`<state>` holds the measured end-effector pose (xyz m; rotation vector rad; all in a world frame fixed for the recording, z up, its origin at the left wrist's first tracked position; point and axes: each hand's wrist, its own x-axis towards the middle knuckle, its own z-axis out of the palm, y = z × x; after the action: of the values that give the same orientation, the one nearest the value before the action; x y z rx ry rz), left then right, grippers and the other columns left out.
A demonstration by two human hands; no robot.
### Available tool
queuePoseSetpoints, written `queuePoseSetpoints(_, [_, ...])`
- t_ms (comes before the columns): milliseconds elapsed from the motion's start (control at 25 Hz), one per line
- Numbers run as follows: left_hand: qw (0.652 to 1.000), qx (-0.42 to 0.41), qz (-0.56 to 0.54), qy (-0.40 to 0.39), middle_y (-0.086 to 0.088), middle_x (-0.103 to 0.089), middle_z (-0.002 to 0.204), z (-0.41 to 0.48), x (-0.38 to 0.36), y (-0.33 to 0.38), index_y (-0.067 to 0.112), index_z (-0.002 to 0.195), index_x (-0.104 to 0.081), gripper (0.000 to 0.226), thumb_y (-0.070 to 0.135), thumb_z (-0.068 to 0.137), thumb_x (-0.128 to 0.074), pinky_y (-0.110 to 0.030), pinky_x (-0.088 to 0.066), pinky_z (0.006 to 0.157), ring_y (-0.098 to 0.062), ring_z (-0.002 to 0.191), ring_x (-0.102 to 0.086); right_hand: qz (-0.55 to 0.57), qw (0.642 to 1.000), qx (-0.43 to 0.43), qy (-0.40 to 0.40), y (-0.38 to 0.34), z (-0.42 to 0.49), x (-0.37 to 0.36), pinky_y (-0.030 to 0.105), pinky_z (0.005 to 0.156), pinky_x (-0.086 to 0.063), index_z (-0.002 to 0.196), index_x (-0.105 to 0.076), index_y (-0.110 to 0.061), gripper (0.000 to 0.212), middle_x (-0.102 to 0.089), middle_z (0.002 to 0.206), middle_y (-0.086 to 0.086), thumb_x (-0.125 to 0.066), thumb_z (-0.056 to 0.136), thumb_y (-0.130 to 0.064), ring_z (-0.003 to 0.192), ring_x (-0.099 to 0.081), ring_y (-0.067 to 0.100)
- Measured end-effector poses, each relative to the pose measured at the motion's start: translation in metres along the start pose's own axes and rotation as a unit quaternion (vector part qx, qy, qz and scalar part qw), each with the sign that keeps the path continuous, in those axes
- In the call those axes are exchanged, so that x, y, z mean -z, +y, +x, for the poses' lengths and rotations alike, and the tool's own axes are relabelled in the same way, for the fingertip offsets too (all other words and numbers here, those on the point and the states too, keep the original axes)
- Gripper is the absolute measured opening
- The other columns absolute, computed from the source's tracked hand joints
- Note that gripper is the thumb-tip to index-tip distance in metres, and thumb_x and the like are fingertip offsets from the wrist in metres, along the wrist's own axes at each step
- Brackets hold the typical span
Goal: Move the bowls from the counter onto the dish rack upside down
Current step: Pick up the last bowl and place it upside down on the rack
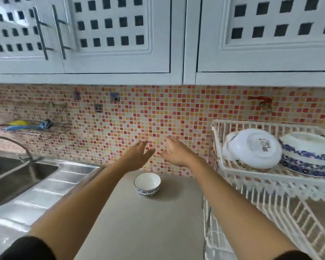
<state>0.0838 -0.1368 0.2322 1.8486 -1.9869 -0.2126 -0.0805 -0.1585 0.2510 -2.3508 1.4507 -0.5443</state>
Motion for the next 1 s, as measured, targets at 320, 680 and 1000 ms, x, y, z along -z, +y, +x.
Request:
queuePoseSetpoints(320, [0.993, 0.085, -0.053, -0.063, -0.011, -0.027, 0.156, 0.015, -0.09, -0.086, 0.007, 0.148, -0.024, 0.057, 0.037, 0.1, -0.033, -0.039, -0.025, 0.116, -0.029, 0.143, -0.029, 0.092, 0.981, -0.172, 0.006, 0.052, 0.042, -0.144, 0.037, 0.115, -0.025, 0.15, -0.011, -0.005, 0.068, -0.018, 0.158, 0.012, -0.036, 0.098, -0.041, 0.144, -0.024, 0.029])
queuePoseSetpoints(680, [0.96, 0.227, -0.119, -0.109, -0.015, -0.018, 0.159, 0.1, -0.2, -0.168, 0.0, 0.15, -0.012, 0.064, 0.035, 0.1, -0.032, -0.034, -0.019, 0.117, -0.028, 0.146, -0.021, 0.113, 0.955, -0.27, -0.041, 0.127, 0.141, -0.244, 0.037, 0.106, -0.036, 0.146, -0.019, 0.001, 0.064, -0.031, 0.151, 0.018, -0.032, 0.099, -0.041, 0.134, -0.04, 0.032])
queuePoseSetpoints(1000, [0.905, 0.323, -0.255, -0.107, -0.017, -0.017, 0.158, 0.14, -0.261, -0.196, 0.0, 0.15, -0.003, 0.074, 0.034, 0.097, -0.042, -0.035, -0.021, 0.118, -0.03, 0.145, -0.023, 0.266, 0.894, -0.351, -0.083, 0.157, 0.192, -0.313, 0.037, 0.096, -0.046, 0.129, -0.04, -0.004, 0.044, -0.053, 0.133, 0.018, -0.046, 0.094, -0.03, 0.114, -0.055, 0.034])
